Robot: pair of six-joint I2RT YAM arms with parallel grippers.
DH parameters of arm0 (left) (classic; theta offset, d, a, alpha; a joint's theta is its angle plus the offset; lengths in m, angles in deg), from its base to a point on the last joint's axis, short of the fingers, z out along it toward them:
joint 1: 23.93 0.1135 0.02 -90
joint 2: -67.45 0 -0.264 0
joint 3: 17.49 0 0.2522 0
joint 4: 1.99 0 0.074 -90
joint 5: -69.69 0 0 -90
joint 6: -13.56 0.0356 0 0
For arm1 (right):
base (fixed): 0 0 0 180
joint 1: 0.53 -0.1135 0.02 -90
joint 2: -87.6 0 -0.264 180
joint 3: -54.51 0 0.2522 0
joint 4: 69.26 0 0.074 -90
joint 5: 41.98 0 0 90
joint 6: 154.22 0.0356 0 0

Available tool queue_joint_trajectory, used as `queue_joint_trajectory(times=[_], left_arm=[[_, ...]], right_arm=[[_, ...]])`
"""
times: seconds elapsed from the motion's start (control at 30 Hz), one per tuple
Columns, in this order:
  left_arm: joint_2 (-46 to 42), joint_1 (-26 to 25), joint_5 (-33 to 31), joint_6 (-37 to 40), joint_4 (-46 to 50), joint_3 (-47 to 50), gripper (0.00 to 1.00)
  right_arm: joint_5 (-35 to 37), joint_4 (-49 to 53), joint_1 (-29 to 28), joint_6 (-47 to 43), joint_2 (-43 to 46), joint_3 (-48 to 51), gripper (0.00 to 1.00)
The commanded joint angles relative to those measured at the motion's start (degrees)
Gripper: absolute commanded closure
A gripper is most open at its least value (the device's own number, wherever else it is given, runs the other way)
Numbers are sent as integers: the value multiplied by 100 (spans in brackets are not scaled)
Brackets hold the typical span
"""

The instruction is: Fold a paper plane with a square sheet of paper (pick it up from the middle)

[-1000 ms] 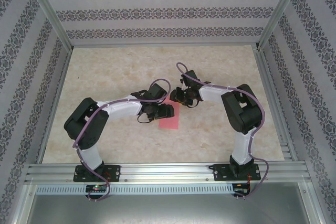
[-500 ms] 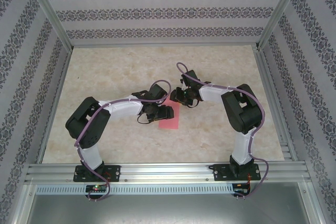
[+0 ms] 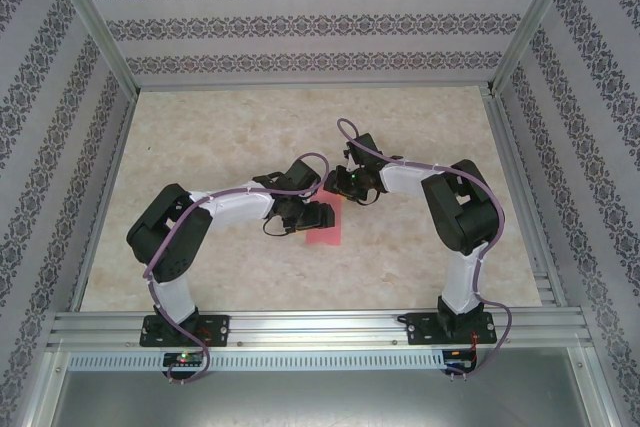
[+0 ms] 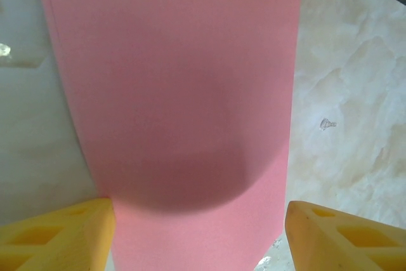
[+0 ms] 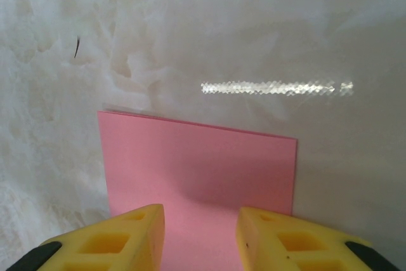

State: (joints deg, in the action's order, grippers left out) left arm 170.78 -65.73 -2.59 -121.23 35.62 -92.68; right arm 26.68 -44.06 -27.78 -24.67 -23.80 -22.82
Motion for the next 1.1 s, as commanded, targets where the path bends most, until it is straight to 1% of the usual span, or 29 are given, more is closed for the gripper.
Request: queue_joint_trajectory(times=[0.0,0.1,0.27,0.5,0.63,0.83,0.93,1.07], left_arm=[[-38,-100,106,109,-203,-117,29],[-80,-76,-70,56,-217,-109,30],[-159,31,144,38,-568,17,34],[-251,153,41,54,-517,52,39],[-320,214,159,93,-724,145,39],[-377,402,312,284,-1402,319,39],[-268,494,447,408,-1657,287,38],[-51,600,468,650,-1767,157,38]], right_arm=[[451,361,17,-26,-585,354,62],[447,373,17,-27,-594,363,62],[441,374,23,-30,-620,362,62],[433,372,22,-26,-662,343,62],[438,384,19,-36,-672,343,62],[439,396,26,-50,-690,354,62],[445,404,26,-66,-686,360,62],[447,428,26,-79,-690,372,62]])
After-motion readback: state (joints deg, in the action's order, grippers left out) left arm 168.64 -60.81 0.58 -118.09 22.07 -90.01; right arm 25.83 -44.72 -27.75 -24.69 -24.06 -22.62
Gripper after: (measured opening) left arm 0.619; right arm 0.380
